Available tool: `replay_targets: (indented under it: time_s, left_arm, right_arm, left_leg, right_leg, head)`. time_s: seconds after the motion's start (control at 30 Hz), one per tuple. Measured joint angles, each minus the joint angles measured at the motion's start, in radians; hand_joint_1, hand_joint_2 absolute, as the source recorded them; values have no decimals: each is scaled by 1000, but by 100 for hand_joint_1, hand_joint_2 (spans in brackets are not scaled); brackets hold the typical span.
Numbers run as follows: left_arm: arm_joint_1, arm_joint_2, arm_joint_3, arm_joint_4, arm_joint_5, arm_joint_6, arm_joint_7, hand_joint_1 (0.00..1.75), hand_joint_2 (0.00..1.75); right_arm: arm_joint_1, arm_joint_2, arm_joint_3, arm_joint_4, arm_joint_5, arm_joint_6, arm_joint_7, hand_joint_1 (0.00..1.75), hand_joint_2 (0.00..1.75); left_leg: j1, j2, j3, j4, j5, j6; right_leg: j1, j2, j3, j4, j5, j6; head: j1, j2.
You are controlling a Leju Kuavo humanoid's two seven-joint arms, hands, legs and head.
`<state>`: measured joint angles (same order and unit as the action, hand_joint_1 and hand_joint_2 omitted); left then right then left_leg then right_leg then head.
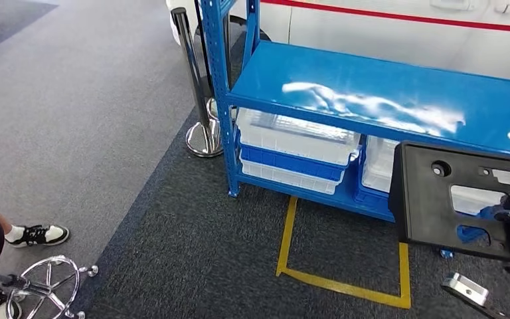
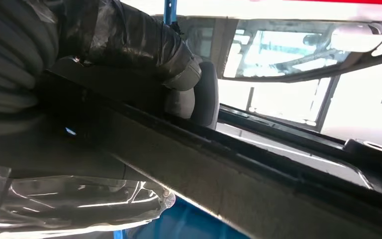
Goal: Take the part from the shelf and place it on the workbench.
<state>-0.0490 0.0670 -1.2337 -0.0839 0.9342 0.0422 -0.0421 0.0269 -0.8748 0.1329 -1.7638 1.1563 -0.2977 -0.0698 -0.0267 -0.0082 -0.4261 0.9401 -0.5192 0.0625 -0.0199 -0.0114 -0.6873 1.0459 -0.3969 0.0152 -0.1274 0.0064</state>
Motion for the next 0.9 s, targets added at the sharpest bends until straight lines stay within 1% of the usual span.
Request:
replay_targets:
  time_s: [0.03,0.07,0.1,0.13,0.17,0.2,0.23,0.27,0.3,0.33,0.37,0.4,0.43,0.47,0.5,0.53,0.57,0.6,0.63,0.67,0.7,0.73,0.77,0.8,0.83,0.87,0.9]
  left_arm:
    - [0,-1,0,0,0,0,0,0,175]
    - [-2,-1,0,0,0,0,-1,0,175]
    - [-3,-1,0,0,0,0,-1,0,175]
    - [-4,-1,0,0,0,-1,-2,0,175]
    - [-5,-1,0,0,0,-1,-2,0,175]
    - [-6,-1,0,0,0,-1,-3,0,175]
    - [-7,-1,0,0,0,-1,-3,0,175]
    - [-8,0,0,0,0,-1,-4,0,175]
    - [-8,1,0,0,0,-1,-4,0,175]
    - [-9,2,0,0,0,-1,-5,0,175]
    - [-10,3,0,0,0,-1,-6,0,175]
    - [-10,4,0,0,0,-1,-6,0,175]
    - [-9,4,-1,0,0,-1,-7,0,175]
    - [-9,5,-1,0,0,-1,-8,0,175]
    - [-9,6,-1,0,0,-1,-9,0,175]
    - [-9,7,-1,0,0,-1,-9,0,175]
    - [-9,7,-1,0,0,-1,-10,0,175]
    - [-9,7,-1,0,0,-2,-10,0,175]
    - [-9,7,-1,0,1,-2,-11,0,175]
    - [-9,6,-1,0,1,-2,-11,0,175]
    - [-9,6,-1,0,2,-3,-12,0,175]
    - [-8,5,-1,0,3,-3,-12,0,175]
    - [-8,6,-1,0,4,-4,-12,0,175]
    - [-6,7,-1,0,6,-4,-11,0,175]
    - [-4,8,-1,0,8,-5,-11,0,175]
    - [-1,9,-1,0,12,-6,-11,0,175]
    - [2,10,-2,0,15,-7,-11,0,175]
  right_arm:
    - [1,-1,0,0,0,0,0,175,175]
    - [2,-1,-1,0,0,1,0,175,175]
    - [4,-1,-1,0,-1,2,0,175,175]
    - [7,-1,-2,-1,-2,2,1,175,175]
    - [9,-1,-2,-1,-3,2,1,175,175]
    - [12,-2,-4,-2,-4,3,3,175,175]
    - [14,-2,-6,-3,-5,3,4,175,175]
    - [15,-2,-9,-5,-6,4,4,175,175]
    - [18,-3,-13,-8,-7,5,5,175,175]
    - [21,-3,-17,-11,-7,6,5,175,175]
    - [24,-4,-22,-14,-8,6,5,175,175]
    - [27,-4,-25,-16,-7,7,6,175,175]
    - [30,-4,-27,-17,-7,8,6,175,175]
    - [31,-3,-29,-17,-6,9,6,175,175]
    - [33,-3,-29,-19,-5,9,6,175,175]
    - [35,-2,-30,-21,-5,9,6,175,175]
    - [38,-2,-31,-23,-4,10,6,175,175]
    - [40,-2,-32,-25,-4,9,6,175,175]
    - [43,-2,-33,-25,-3,9,7,175,175]
    - [47,-1,-34,-26,-2,9,9,175,175]
    - [50,-1,-35,-26,0,9,11,175,175]
    - [53,0,-36,-27,2,9,13,175,175]
    - [54,2,-36,-30,5,9,16,175,175]
    - [54,4,-37,-32,10,10,19,175,175]
    - [54,7,-37,-35,16,11,22,175,175]
    - [53,11,-38,-37,21,12,25,175,175]
    - [51,16,-37,-37,26,14,26,175,175]
  left_leg:
    - [2,3,-14,-2,16,5]
    - [2,4,-31,0,28,9]
    - [1,5,-48,4,40,10]
    - [1,6,-66,10,50,9]
    - [2,6,-87,20,59,7]
    - [3,6,-108,32,66,4]
    - [5,6,-130,45,72,0]
    - [5,6,-149,60,76,-4]
    - [4,5,-164,74,79,-9]
    - [2,3,-174,84,82,-14]
    - [0,2,-181,90,88,-19]
    - [-1,1,-185,93,94,-24]
    - [-2,-1,-189,94,99,-30]
    - [-1,-1,-196,100,91,-36]
    - [0,-1,-205,118,66,-42]
    - [1,-2,-217,154,23,-49]
    - [2,-1,-229,207,-30,-54]
    - [3,-1,-239,268,-77,-57]
    - [3,-1,-242,324,-103,-59]
    - [3,-1,-236,358,-104,-57]
    - [3,-1,-216,361,-84,-53]
    - [2,-1,-180,329,-53,-46]
    - [-1,-1,-130,267,-30,-35]
    - [-5,0,-74,184,-24,-21]
    - [-9,1,-26,109,-29,-12]
    - [-12,1,4,56,-36,-5]
    - [-15,2,16,25,-39,-2]
  right_leg:
    - [-1,3,-10,38,-51,3]
    - [-2,6,-22,93,-108,6]
    - [-3,6,-31,157,-152,9]
    - [-4,6,-36,213,-168,13]
    - [-5,6,-31,248,-156,17]
    - [-7,6,-10,251,-128,20]
    - [-10,6,28,220,-98,22]
    - [-12,6,75,162,-91,25]
    - [-11,8,123,95,-102,23]
    - [-10,8,156,43,-121,19]
    - [-6,9,172,11,-140,12]
    - [-4,8,175,0,-143,3]
    - [-6,5,167,0,-138,-6]
    - [-8,2,158,1,-129,-14]
    - [-10,0,146,0,-119,-23]
    - [-11,-2,132,-1,-108,-30]
    - [-10,-2,119,-1,-96,-35]
    - [-8,-2,104,0,-85,-38]
    - [-6,-2,90,1,-73,-38]
    - [-3,-2,74,3,-62,-39]
    - [1,-2,59,5,-51,-39]
    - [5,-2,44,7,-40,-40]
    - [8,-2,31,7,-30,-40]
    - [11,-1,22,8,-19,-39]
    - [12,-2,17,6,-9,-37]
    - [10,-3,14,2,2,-33]
    - [7,-4,13,-5,15,-27]
  head:
    - [0,0]
    - [1,0]
    - [1,0]
    - [1,0]
    - [1,0]
    - [1,0]
    - [1,0]
    - [1,0]
    - [0,0]
    - [-1,0]
    - [-1,0]
    - [-2,0]
    - [-2,0]
    - [-1,0]
    - [-1,0]
    - [-1,0]
    - [-2,0]
    - [-2,0]
    - [-2,0]
    - [-2,0]
    - [-2,0]
    - [-2,0]
    - [-2,0]
    - [-2,0]
    - [-2,0]
    - [-2,0]
    - [-3,0]
